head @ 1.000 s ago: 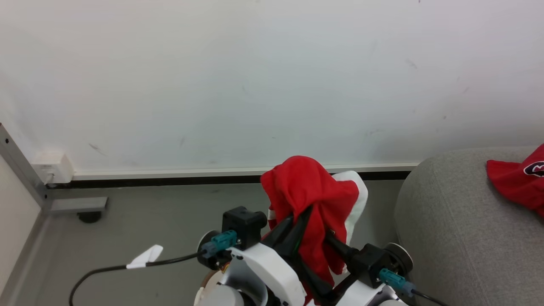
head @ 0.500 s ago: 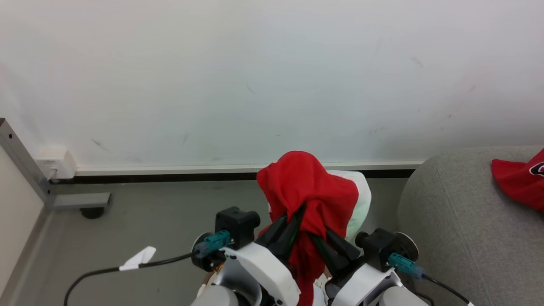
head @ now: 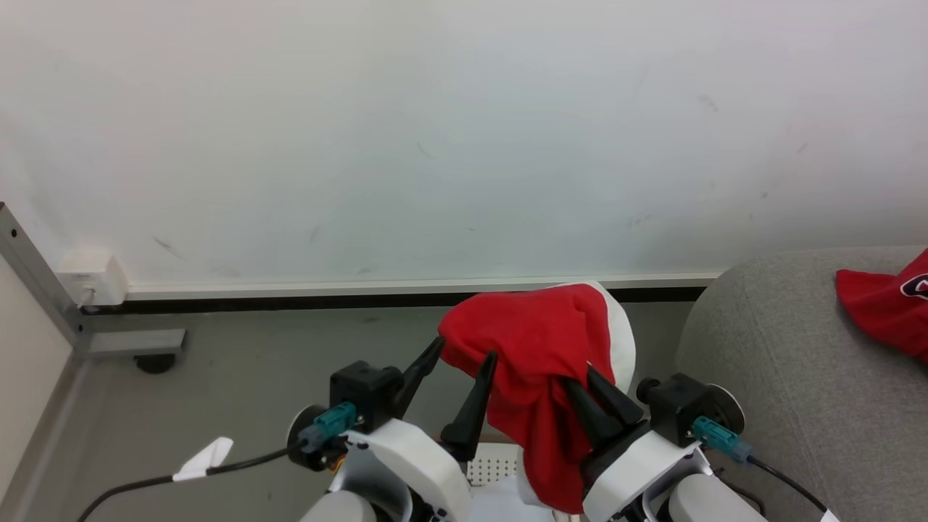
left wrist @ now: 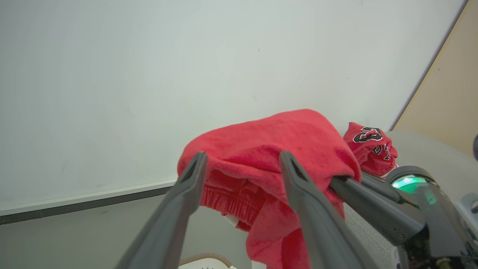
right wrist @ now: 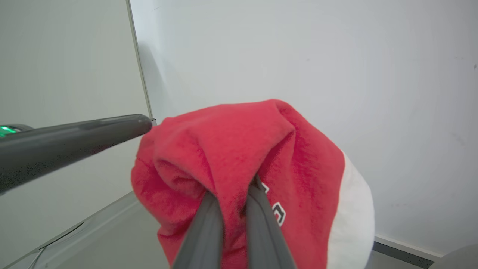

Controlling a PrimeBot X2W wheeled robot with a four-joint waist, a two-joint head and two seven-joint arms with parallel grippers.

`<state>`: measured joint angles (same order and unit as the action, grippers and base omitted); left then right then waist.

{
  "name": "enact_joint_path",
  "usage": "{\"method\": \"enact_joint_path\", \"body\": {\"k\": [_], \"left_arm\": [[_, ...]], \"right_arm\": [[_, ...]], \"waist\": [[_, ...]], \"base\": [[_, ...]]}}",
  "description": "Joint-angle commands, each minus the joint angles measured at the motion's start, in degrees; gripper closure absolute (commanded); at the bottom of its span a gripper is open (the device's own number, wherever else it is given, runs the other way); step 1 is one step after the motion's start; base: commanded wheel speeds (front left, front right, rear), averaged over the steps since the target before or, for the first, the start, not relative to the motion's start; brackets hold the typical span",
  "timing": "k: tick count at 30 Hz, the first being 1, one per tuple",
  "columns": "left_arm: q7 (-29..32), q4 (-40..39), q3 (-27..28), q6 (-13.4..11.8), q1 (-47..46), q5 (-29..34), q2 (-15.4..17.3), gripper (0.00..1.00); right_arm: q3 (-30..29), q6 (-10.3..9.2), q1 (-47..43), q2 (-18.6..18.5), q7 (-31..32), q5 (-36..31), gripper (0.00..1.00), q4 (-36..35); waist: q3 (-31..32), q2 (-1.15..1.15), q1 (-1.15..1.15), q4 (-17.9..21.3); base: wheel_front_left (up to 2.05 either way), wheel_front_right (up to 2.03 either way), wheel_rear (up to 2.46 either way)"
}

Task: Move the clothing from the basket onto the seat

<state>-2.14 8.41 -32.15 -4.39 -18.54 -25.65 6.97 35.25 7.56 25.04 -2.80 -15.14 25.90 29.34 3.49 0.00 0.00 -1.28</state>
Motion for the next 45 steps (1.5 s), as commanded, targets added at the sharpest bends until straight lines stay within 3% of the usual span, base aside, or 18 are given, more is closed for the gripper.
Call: {"method": "enact_joint_path", "body": {"k": [1, 9, 26, 45], "left_arm": [[-0.60, 0.20, 0.02, 0.09, 1.10, 0.64, 0.75, 0.00], [-1.41, 0.63, -0.74, 0.26, 2.33, 1.51, 2.61, 0.00], [-1.86, 1.14, -1.65, -0.01, 2.43, 0.85, 2.56, 0.00], [-3.72, 2.20, -3.13, 1.05, 0.86, 0.55, 1.87, 0.00]], "right_arm": [[-0.42, -0.15, -0.63, -0.18, 0.00, -0.54, 1.00, 0.00], [-3.32, -0.15, -0.89, -0.18, 0.00, -1.77, 1.00, -0.33], [-5.17, -0.15, -1.38, -0.17, 0.00, -2.89, 1.00, -0.59], [-9.45, -0.15, -1.86, -2.92, 0.00, -4.52, 1.00, -2.62]], "waist": [[0.01, 0.00, 0.00, -0.04], [-0.08, 0.00, 0.00, -0.19], [-0.30, 0.00, 0.00, 1.07], [-2.77, 0.00, 0.00, 11.90]], "base": [[0.00, 0.00, 0.00], [0.00, 0.00, 0.00], [0.00, 0.00, 0.00], [0.00, 0.00, 0.00]]}}
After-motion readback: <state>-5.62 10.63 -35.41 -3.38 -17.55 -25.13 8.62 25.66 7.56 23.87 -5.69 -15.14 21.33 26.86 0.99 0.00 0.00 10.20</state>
